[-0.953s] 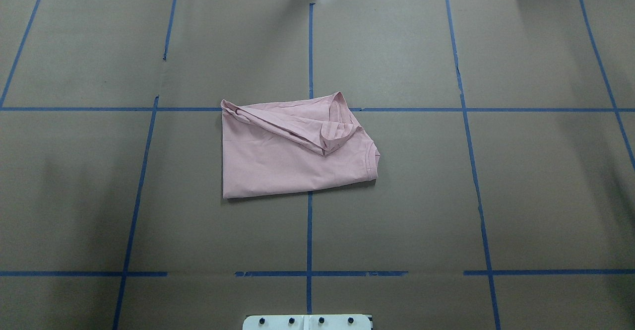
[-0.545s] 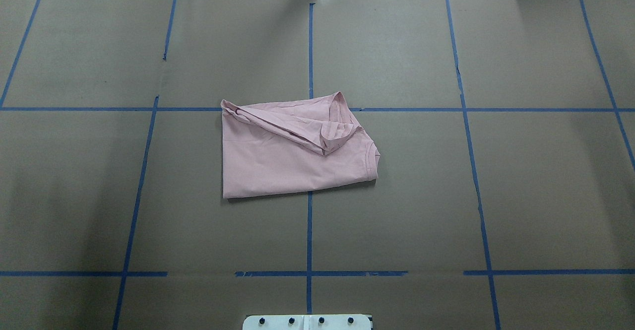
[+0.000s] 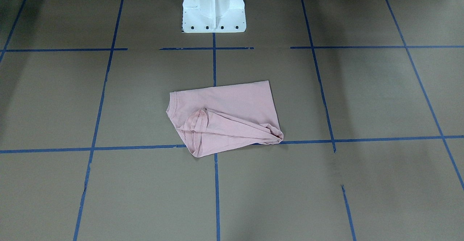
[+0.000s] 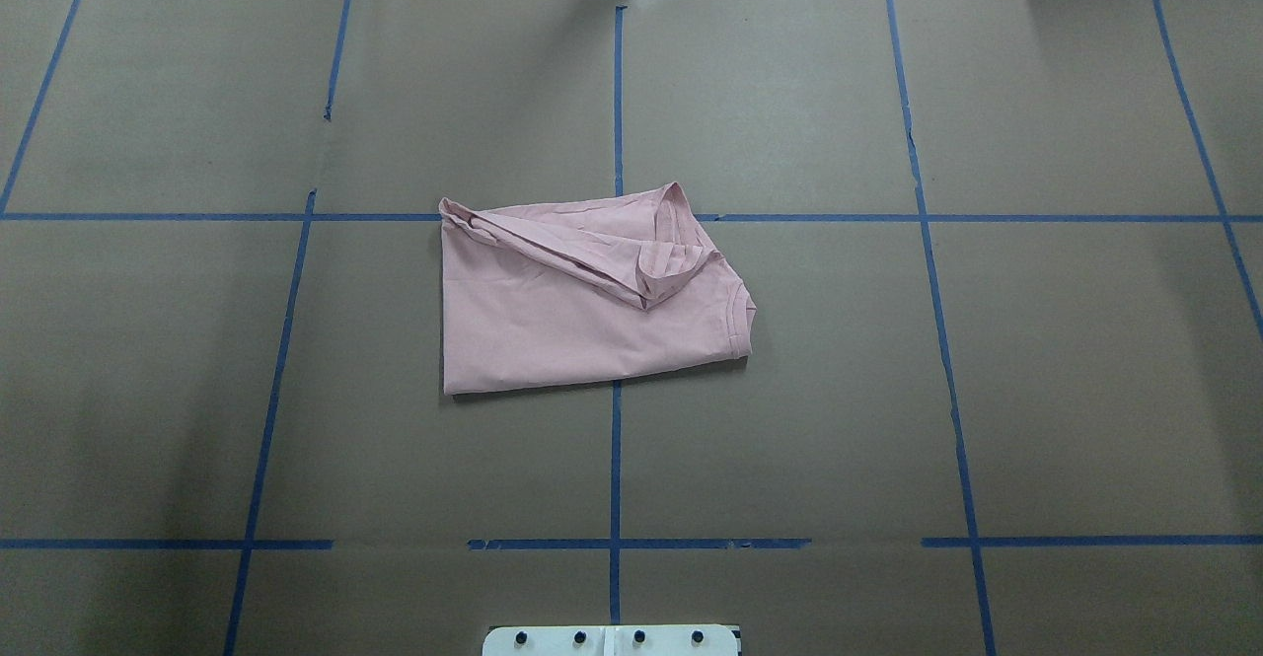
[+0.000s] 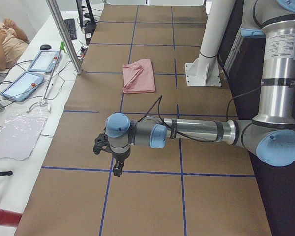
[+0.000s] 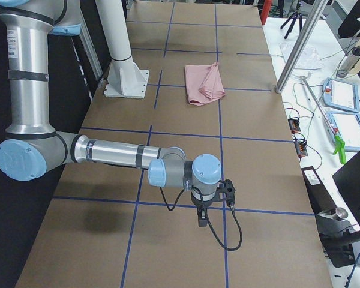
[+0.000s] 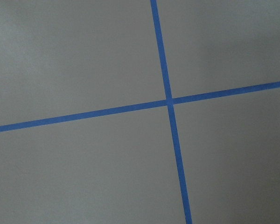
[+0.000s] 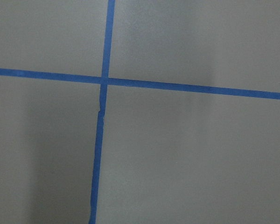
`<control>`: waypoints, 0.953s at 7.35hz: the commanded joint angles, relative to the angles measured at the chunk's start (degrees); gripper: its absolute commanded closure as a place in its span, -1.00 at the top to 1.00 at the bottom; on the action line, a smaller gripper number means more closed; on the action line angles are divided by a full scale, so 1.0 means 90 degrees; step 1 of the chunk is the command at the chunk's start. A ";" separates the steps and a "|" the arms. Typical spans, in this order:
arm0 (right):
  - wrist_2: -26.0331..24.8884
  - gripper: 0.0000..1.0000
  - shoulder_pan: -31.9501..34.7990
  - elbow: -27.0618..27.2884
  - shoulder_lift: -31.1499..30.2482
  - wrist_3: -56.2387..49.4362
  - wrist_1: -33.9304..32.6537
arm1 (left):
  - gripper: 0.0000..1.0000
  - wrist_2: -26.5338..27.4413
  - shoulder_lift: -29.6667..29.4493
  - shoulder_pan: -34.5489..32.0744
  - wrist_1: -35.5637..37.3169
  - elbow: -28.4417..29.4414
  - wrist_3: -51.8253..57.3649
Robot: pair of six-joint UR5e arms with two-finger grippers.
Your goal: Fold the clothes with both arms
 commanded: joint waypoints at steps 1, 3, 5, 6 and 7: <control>0.0018 1.00 0.0001 0.0006 -0.0022 0.0004 0.0004 | 1.00 -0.0007 -0.0013 0.0018 -0.0083 -0.0152 0.0004; 0.0018 1.00 -0.0009 -0.0023 -0.0031 -0.0015 0.0168 | 1.00 0.0003 -0.0004 0.0067 -0.0054 -0.0171 0.0004; 0.0066 1.00 -0.0009 -0.0052 -0.0236 -0.0006 0.0782 | 1.00 -0.0016 0.0026 0.0067 0.0005 -0.0123 0.0004; 0.0096 1.00 -0.0009 -0.0004 -0.0208 0.0072 0.0756 | 1.00 -0.0016 0.0045 0.0067 0.0014 -0.0104 0.0004; 0.0076 1.00 -0.0019 -0.0003 -0.0140 0.0082 0.0678 | 1.00 -0.0016 0.0132 0.0067 0.0015 -0.0171 0.0004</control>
